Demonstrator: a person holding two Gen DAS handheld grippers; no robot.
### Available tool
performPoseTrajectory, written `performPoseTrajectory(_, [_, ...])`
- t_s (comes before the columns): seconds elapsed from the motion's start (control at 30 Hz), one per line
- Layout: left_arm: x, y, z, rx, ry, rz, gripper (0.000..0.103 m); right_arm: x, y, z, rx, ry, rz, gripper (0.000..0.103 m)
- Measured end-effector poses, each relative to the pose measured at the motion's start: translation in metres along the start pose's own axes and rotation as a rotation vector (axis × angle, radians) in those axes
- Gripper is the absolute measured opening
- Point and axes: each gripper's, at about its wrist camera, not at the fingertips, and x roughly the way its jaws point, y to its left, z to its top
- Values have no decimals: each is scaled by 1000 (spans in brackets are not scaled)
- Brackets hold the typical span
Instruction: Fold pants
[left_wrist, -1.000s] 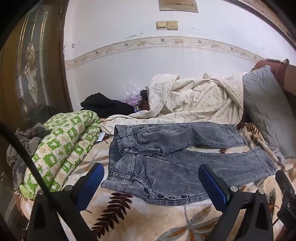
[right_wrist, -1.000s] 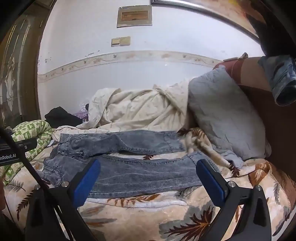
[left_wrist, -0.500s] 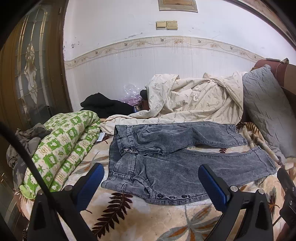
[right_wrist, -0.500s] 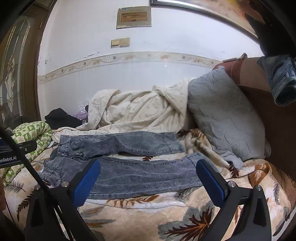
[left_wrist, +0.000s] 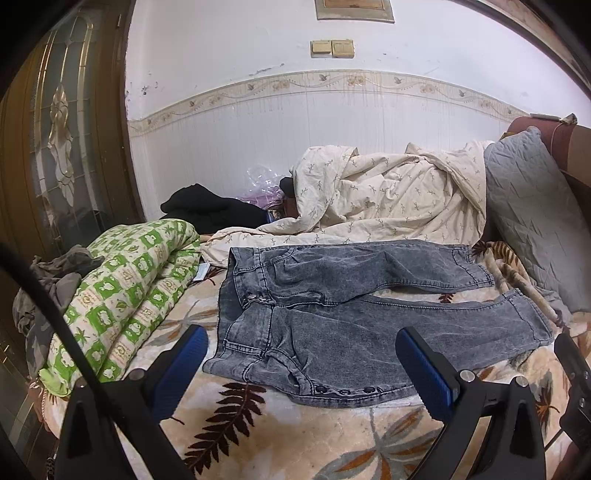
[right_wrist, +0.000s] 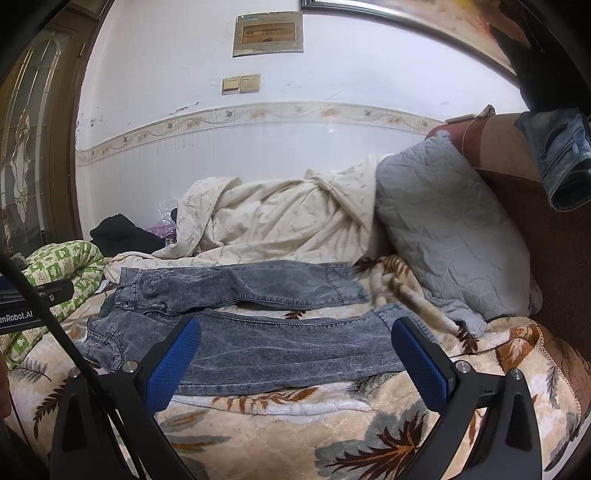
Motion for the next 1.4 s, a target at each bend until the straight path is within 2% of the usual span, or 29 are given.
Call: performPoseTrajectory(1.4, [4, 2, -1, 10, 4, 5, 103, 3, 1, -1, -4, 11, 15, 103])
